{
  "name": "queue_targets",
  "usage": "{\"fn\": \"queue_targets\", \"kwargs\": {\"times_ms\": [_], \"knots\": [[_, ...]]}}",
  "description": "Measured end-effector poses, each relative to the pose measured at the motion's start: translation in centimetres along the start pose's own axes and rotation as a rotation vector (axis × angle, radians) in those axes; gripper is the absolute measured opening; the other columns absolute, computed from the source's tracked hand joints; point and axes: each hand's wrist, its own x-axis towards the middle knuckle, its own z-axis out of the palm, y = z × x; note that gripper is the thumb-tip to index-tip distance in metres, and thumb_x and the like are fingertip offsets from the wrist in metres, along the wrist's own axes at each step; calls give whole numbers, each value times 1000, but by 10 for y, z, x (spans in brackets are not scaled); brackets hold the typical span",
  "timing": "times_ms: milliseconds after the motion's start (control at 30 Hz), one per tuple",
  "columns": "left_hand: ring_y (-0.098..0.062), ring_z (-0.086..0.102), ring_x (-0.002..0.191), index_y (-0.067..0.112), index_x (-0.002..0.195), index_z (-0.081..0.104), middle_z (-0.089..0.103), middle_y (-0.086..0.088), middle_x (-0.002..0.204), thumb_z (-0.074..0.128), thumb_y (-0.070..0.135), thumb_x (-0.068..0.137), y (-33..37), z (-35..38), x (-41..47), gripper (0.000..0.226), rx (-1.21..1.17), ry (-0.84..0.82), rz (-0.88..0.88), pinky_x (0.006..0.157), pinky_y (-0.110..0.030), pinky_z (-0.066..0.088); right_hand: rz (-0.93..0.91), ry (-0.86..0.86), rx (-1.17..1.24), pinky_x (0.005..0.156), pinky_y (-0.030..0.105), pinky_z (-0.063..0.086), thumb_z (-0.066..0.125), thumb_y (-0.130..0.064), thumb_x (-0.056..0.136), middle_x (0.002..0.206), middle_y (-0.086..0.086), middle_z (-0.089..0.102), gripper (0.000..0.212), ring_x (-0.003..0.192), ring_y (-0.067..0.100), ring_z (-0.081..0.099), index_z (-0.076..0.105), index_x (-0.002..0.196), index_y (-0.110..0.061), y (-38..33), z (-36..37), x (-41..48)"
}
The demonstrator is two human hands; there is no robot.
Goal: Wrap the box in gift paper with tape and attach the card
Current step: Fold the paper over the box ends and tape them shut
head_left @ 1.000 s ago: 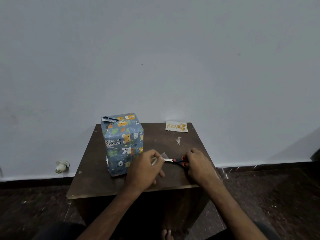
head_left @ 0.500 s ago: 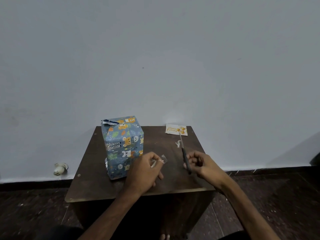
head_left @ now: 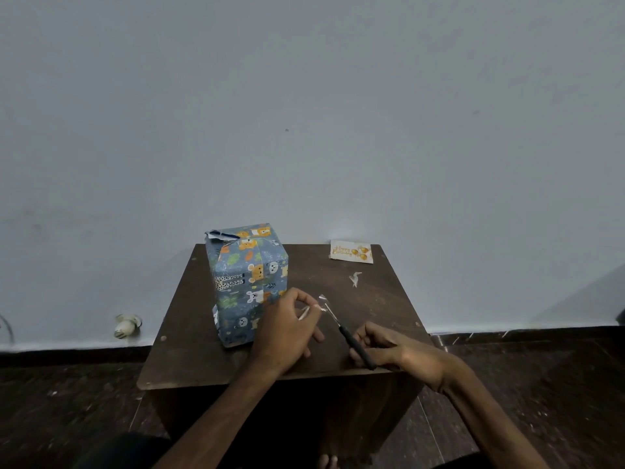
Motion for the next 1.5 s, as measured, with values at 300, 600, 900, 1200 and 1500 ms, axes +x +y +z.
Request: {"fn": "queue_targets", "kwargs": {"times_ms": [300,600,900,1200,1500], "knots": [[-20,59,42,25,97,51,74,2,67,57,27,98,0,1,-1,6,20,-19,-7,45,-22,43,-57,67,-51,84,35,43,73,-63,64,92,6,64,66,87,18,56,59,102,-10,-6,11,12],[-21,60,43,24,99,48,74,1,68,59,30,97,0,1,0,13,23,-32,-11,47,-26,44,-44,45,-1,78,24,48,69,-32,88,81,-3,70,23,79,9,64,60,97,-13,0,8,16],[-21,57,42,21,99,44,74,-3,69,61,36,95,2,-1,1,23,-53,-57,-40,53,-30,45,-52,11,31,73,22,49,71,-25,83,81,2,70,22,77,12,65,61,96,-10,1,7,20],[-25,52,42,16,103,43,73,-9,67,58,28,98,-4,0,6,20,-105,-69,-31,46,-24,37,-71,212,32,66,23,52,71,-3,87,71,4,71,10,68,14,67,62,92,-2,3,-6,20],[-22,53,43,20,102,44,73,-7,68,58,32,98,-6,2,7,19,-129,-68,-43,49,-26,38,142,529,-1003,74,30,50,62,-32,94,101,1,65,18,90,19,64,70,105,-21,8,-9,29]]}}
